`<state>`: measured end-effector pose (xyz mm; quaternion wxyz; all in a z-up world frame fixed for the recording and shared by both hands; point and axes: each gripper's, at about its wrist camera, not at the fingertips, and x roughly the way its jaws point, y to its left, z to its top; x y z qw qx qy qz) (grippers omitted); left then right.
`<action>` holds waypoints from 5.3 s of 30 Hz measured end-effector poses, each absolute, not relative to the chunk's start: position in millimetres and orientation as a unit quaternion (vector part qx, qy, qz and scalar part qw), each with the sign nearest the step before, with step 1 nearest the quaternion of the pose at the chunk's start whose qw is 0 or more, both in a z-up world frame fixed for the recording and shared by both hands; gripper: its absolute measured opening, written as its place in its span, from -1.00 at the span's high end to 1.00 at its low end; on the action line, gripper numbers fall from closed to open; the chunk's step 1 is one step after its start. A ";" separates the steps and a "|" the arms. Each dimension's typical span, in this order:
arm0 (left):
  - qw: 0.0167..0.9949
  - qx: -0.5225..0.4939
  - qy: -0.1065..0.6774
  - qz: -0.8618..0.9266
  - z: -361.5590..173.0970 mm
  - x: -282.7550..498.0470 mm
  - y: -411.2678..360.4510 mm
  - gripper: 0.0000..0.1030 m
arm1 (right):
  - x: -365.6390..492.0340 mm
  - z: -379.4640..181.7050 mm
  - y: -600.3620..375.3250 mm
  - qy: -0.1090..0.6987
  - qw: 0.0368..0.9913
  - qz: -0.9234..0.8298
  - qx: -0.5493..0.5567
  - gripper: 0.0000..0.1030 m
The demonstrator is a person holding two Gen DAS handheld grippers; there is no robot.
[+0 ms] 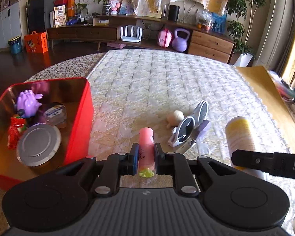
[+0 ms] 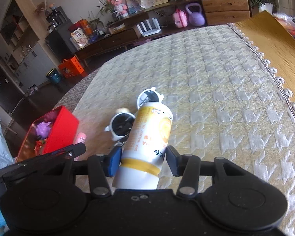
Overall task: Organize rigid objects
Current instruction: 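Carry the lip balm with the left tool while the right tool carries the DHA bottle to the box, then open the left tool to drop the lip balm while the right tool releases the DHA bottle in the box, then withdraw both tools from the red box toward the white sunglasses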
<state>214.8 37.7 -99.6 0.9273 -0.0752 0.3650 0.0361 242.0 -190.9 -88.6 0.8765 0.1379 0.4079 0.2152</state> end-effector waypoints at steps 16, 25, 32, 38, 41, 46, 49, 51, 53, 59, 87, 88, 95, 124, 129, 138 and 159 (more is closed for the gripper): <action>0.934 -0.095 0.343 0.044 -49.0 162.1 90.8 0.70 | 206.1 -33.9 -136.7 0.372 0.877 0.287 0.100 0.06; 0.934 -0.094 0.335 0.077 -44.1 148.7 137.8 0.70 | 208.0 -24.7 -92.0 0.368 0.870 0.319 0.079 0.06; 0.930 -0.095 0.342 0.097 -51.2 150.3 171.5 0.70 | 221.7 -25.4 -51.1 0.375 0.861 0.340 0.057 0.06; 0.923 -0.099 0.355 0.113 -59.6 157.1 201.6 0.70 | 230.2 -28.7 -11.4 0.376 0.854 0.359 0.021 0.06; 0.921 -0.094 0.359 0.121 -65.2 162.1 210.8 0.70 | 235.2 -33.1 8.2 0.378 0.852 0.362 0.002 0.06; 0.918 -0.092 0.365 0.124 -76.2 168.5 223.7 0.70 | 241.7 -43.6 34.4 0.382 0.849 0.364 -0.027 0.06; 0.915 -0.094 0.371 0.127 -82.2 173.4 230.2 0.70 | 246.9 -47.6 47.7 0.384 0.846 0.366 -0.040 0.06; 0.913 -0.094 0.375 0.127 -85.9 176.9 232.8 0.70 | 252.8 -49.2 55.8 0.388 0.846 0.363 -0.046 0.06; 0.913 -0.092 0.377 0.128 -88.8 179.0 234.9 0.70 | 258.7 -51.3 61.5 0.391 0.845 0.361 -0.053 0.06; 0.909 -0.092 0.385 0.127 -96.3 183.6 239.6 0.70 | 273.7 -61.2 77.4 0.408 0.836 0.357 -0.077 0.06; 0.895 -0.051 0.428 0.114 -106.4 201.2 226.6 0.69 | 275.8 -58.9 65.6 0.406 0.842 0.343 -0.092 0.03; 0.893 -0.053 0.431 0.115 -106.0 201.4 226.7 0.69 | 274.5 -56.7 63.1 0.404 0.843 0.344 -0.089 0.03; 0.891 -0.053 0.435 0.121 -101.6 197.1 222.4 0.44 | 263.3 -44.6 45.0 0.396 0.842 0.361 -0.066 -0.10; 0.923 -0.044 0.371 0.090 -41.8 144.0 168.6 -0.38 | 191.3 -15.0 -69.3 0.358 0.853 0.380 0.024 -0.55; 0.927 -0.057 0.365 0.063 -37.3 137.0 148.4 -0.51 | 183.2 -21.2 -97.5 0.359 0.861 0.359 0.032 -0.62; 0.931 -0.058 0.361 0.023 -38.5 136.0 105.0 -0.62 | 176.4 -32.0 -148.7 0.351 0.875 0.330 0.048 -0.84; 0.927 -0.072 0.368 -0.028 -68.1 186.9 40.7 -0.64 | 220.2 -78.1 -186.8 0.327 0.898 0.292 -0.032 -0.89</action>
